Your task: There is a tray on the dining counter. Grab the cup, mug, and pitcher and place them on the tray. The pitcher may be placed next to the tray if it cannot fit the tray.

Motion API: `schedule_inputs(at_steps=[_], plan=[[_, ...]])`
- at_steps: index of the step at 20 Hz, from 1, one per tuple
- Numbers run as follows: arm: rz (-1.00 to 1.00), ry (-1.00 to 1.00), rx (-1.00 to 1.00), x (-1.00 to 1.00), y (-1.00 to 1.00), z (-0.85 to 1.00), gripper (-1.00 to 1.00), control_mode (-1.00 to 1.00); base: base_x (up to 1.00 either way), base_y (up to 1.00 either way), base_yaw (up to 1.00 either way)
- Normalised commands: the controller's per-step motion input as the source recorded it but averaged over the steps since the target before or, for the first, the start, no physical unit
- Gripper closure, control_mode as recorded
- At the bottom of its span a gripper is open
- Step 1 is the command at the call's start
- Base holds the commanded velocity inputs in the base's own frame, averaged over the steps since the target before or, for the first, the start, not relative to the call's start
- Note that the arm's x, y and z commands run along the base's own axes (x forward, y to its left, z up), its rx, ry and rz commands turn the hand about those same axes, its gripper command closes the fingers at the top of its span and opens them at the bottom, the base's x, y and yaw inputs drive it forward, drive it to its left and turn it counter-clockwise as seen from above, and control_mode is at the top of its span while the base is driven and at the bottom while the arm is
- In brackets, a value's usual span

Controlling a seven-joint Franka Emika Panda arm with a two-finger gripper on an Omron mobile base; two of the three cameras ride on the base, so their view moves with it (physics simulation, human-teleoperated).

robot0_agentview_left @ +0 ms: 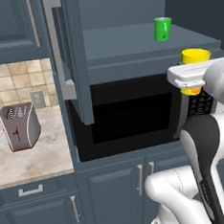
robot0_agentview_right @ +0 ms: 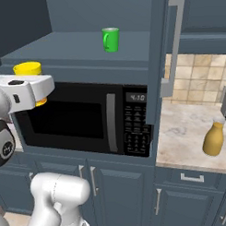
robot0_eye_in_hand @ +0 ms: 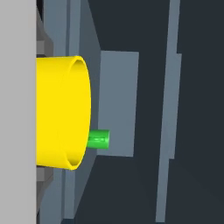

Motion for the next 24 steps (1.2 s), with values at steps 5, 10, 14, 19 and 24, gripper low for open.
schedule_inputs(at_steps=[5, 10, 14, 19, 24], plan=[[0.00, 0.01, 0.00, -0.33, 0.00, 0.00, 1.00, -1.00, 0.00, 0.00, 0.00], [0.00, 0.01, 0.00, -0.26, 0.00, 0.00, 1.00, -1.00, 0.00, 0.00, 0.00], [0.00, 0.00, 0.00, 0.00, 0.00, 0.00, 1.00, 1.00, -0.78, -0.17, -0.19], [0.00, 0.00, 0.00, 0.00, 0.00, 0.00, 1.00, 1.00, -1.00, -0.23, -0.54], [0.00, 0.00, 0.00, 0.00, 0.00, 0.00, 1.00, 1.00, -0.96, -0.13, -0.68]])
